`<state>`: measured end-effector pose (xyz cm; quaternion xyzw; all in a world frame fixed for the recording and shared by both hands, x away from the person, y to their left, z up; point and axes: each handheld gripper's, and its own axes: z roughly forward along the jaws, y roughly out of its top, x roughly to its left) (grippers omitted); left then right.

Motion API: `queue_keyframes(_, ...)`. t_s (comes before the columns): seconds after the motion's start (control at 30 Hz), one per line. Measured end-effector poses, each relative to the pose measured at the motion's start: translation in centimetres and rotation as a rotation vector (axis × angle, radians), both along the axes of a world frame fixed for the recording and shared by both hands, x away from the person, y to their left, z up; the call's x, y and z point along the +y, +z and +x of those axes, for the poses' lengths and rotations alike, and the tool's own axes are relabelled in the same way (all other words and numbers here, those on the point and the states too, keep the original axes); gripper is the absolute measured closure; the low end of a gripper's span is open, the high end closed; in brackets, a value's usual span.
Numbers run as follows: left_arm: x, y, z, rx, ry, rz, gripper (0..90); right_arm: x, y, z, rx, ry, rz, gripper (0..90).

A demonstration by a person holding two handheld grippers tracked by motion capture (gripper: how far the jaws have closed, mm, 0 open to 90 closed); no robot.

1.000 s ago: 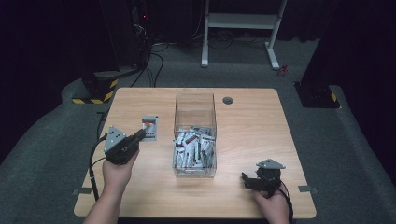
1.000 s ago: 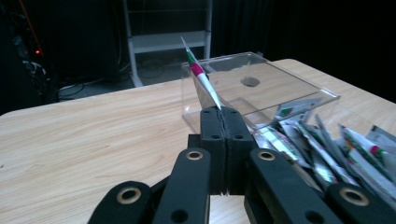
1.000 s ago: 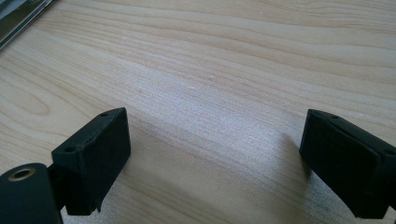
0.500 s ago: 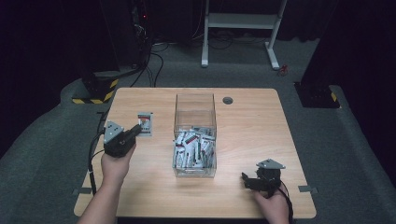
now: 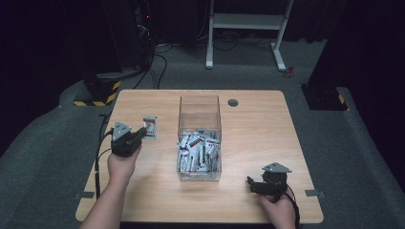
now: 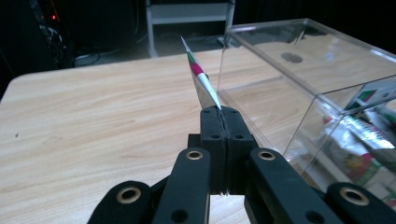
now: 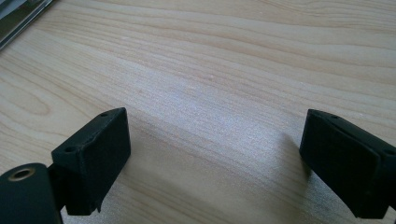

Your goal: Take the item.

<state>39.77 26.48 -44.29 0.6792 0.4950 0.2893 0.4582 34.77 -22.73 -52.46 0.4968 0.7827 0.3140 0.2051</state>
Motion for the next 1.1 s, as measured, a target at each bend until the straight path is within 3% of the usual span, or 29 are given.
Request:
queue_keyframes(0.77, -0.6, -2.1, 1.4, 0.072, 0.005, 0.01, 89.0, 0.0, 0.0, 0.0, 0.0, 0.002, -0.001, 8.4)
queue_keyframes(1.1, -0.9, -3.5, 2.3, 0.141, 0.002, 0.015, 88.7, 0.0, 0.0, 0.0, 0.0, 0.0, 0.001, 8.4)
